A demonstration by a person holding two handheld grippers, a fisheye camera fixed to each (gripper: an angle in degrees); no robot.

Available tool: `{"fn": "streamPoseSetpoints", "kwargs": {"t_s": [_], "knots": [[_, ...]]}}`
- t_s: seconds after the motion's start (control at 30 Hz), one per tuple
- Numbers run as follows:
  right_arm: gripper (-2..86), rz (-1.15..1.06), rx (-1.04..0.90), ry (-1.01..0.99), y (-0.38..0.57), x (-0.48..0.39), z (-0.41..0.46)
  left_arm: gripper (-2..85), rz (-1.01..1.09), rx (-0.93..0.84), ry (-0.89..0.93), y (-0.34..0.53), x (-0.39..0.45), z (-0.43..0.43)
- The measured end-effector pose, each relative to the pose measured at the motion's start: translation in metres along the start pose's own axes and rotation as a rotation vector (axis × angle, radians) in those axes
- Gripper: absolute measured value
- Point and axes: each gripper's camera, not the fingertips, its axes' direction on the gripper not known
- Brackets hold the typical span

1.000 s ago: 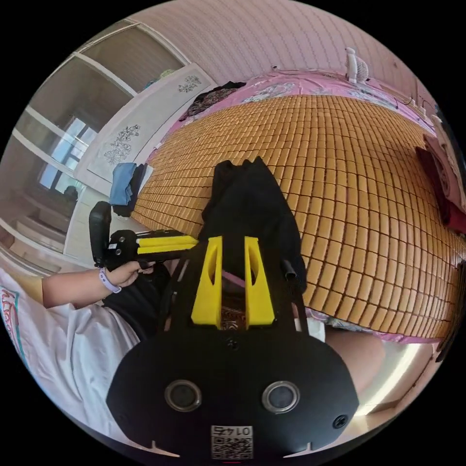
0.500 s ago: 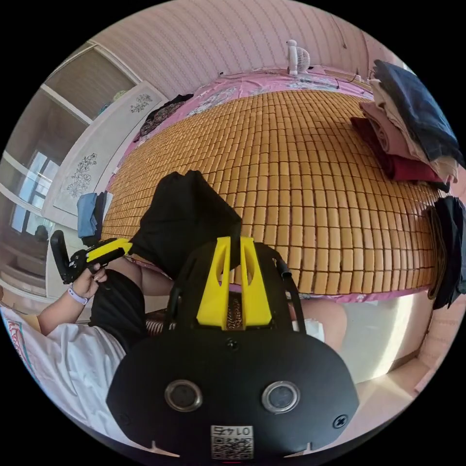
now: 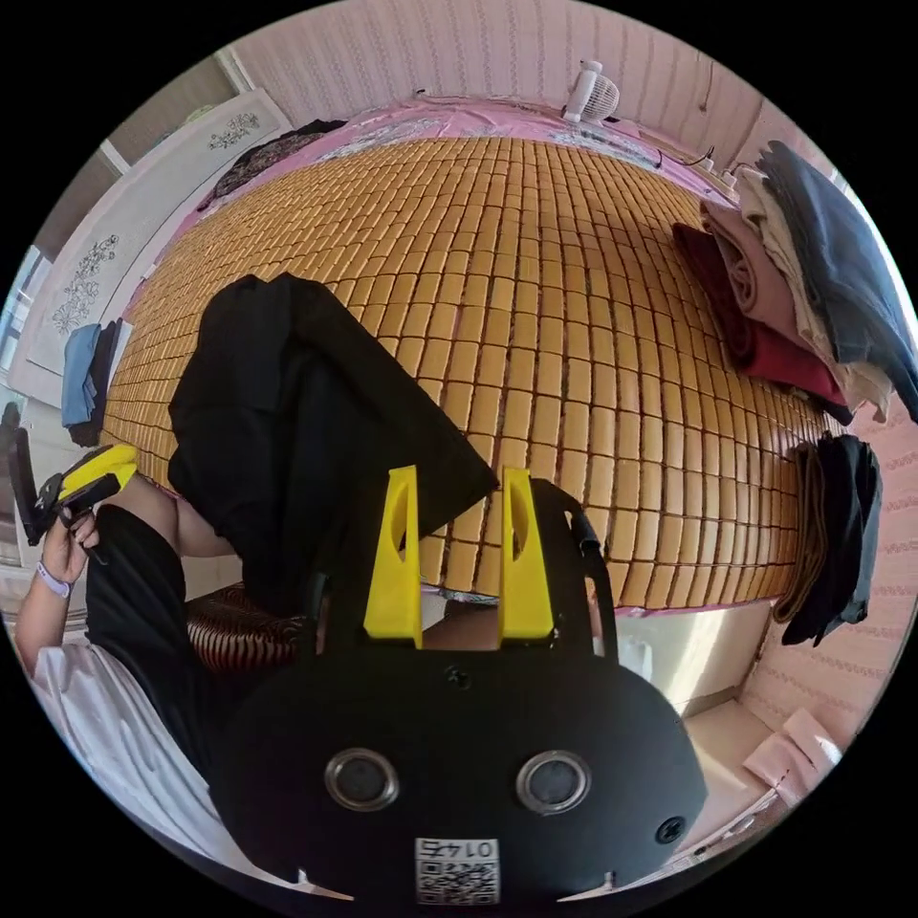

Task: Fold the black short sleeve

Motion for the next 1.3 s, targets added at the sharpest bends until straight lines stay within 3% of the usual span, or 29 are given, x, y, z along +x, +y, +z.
{"fn": "streamPoseSetpoints", "kwargs": {"t_s": [0.17, 0.23, 0.47, 0.63, 0.7, 0.9, 1.0, 1.17, 1.3], "knots": [[10.1, -0.038, -0.083, 0.029, -0.003, -0.004, 0.003, 8.8, 0.041, -0.110, -0.095, -0.004, 0.014, 0.008], [9.1, -0.045, -0.076, 0.034, 0.003, -0.004, -0.002, 6.8, 0.042, -0.237, -0.173, -0.006, 0.019, 0.021], [0.7, -0.077, -0.094, -0.019, 0.042, 0.008, -0.023, 1.2, 0.068, -0.224, -0.119, 0.001, 0.031, -0.007], [-0.2, -0.020, 0.084, -0.263, 0.071, 0.044, -0.081, 0.0, 0.078, 0.087, 0.057, 0.001, 0.020, -0.123], [-0.2, -0.030, 0.200, -0.353, 0.072, 0.060, -0.128, -0.2, 0.101, 0.198, 0.022, -0.008, 0.018, -0.172], [-0.4, -0.187, 0.478, -0.203, 0.050, 0.052, -0.275, -0.3, 0.163, 0.565, -0.079, -0.031, 0.024, -0.353], [-0.4, -0.238, 0.725, -0.291, 0.063, 0.053, -0.359, -0.4, 0.196, 0.726, -0.110, -0.017, 0.034, -0.426], [-0.5, -0.343, 0.725, -0.194, 0.071, 0.032, -0.417, -0.4, 0.210, 0.659, -0.123, -0.004, 0.041, -0.481], [-0.5, -0.384, 0.923, -0.212, 0.115, 0.028, -0.465, -0.6, 0.319, 0.812, -0.213, 0.037, 0.070, -0.532]]}}
